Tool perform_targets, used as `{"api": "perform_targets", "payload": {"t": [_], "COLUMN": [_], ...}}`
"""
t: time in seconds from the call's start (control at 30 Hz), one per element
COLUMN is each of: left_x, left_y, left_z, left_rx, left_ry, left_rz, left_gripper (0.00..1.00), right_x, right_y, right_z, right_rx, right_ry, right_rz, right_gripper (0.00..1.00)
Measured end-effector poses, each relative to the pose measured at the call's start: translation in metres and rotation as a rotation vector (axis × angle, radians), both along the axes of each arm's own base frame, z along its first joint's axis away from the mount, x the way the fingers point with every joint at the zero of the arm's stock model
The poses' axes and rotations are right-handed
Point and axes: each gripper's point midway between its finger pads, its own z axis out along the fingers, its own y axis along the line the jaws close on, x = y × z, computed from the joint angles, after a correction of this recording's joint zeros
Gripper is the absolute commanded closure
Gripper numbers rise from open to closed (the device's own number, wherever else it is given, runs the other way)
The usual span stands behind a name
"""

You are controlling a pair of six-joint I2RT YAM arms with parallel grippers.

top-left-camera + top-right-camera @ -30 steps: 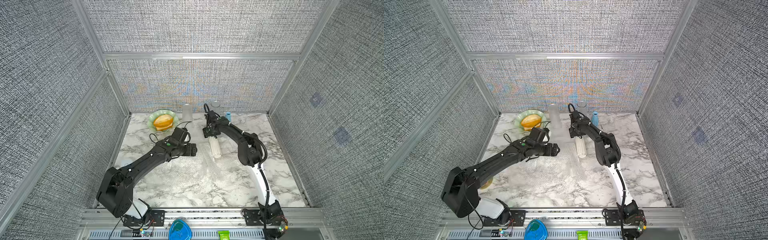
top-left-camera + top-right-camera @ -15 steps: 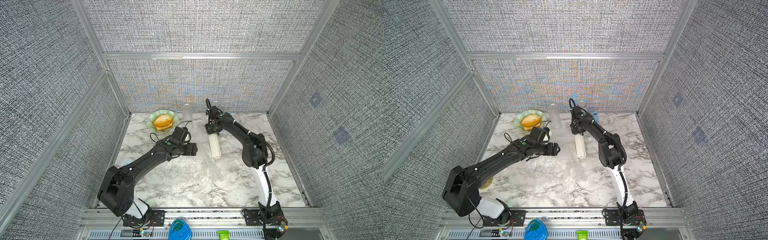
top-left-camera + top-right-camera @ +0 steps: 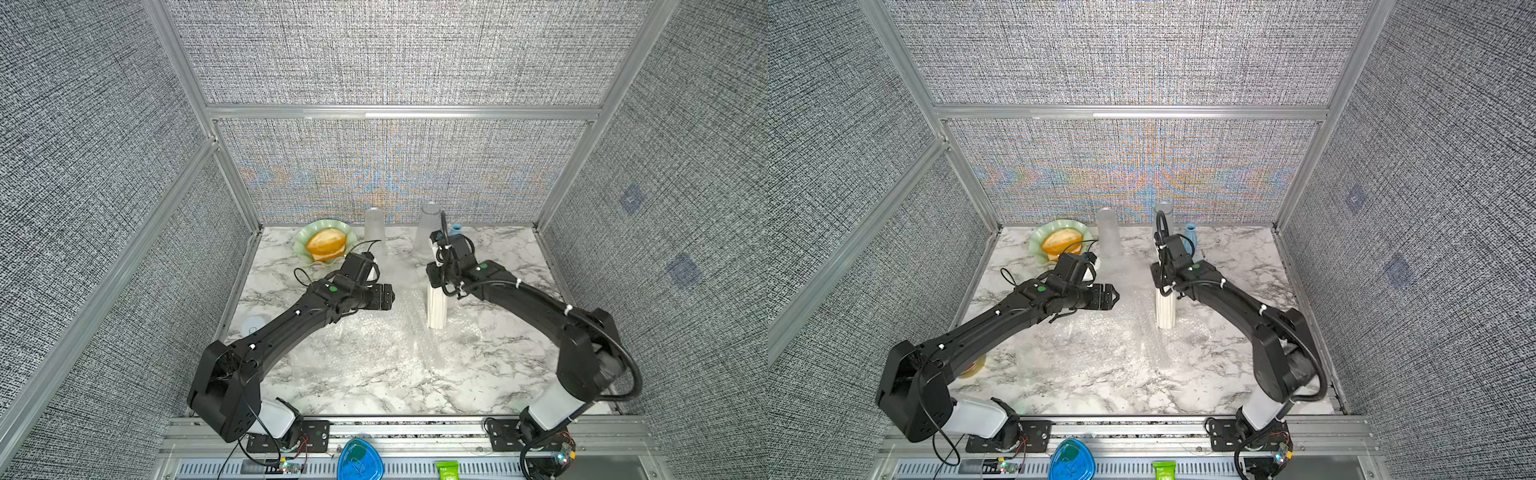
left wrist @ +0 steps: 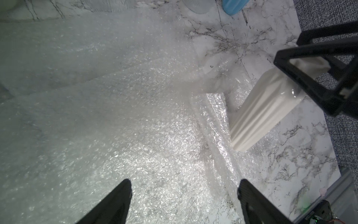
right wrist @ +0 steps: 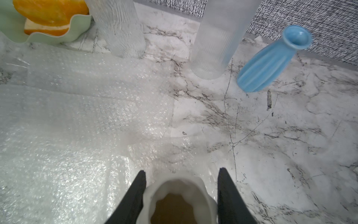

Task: Unwrap the vase from the bubble wrap
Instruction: Pick up the vase from the bubble wrap.

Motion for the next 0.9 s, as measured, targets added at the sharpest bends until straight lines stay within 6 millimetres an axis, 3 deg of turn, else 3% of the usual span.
{"api": "perform_targets", "payload": {"t": [0.37, 0.57, 0.9], "left_x": [-0.001, 0.0, 0.007], "left_y": [-0.004, -0.01, -0.038], "left_z": [-0.005, -0.014, -0.028], "left_rx": [-0.009, -0.017, -0.078], "left_ry": [0.02, 0.045, 0.088], "left_rz": [-0.014, -0.022, -0.07], "left_gripper": [0.12, 0.13, 0.14], "right_x": [-0.069, -0.09, -0.103], "right_y": [-0.001, -0.007, -0.009], "right_z": [-0.007, 0.008, 0.03], "right_rx": [0.078, 0.099, 0.122], "right_ry": [-0.206, -0.309, -0.423], "right_rz": [0.051, 0.053, 0.063], "right_gripper": [0.73, 0.73, 0.73]}}
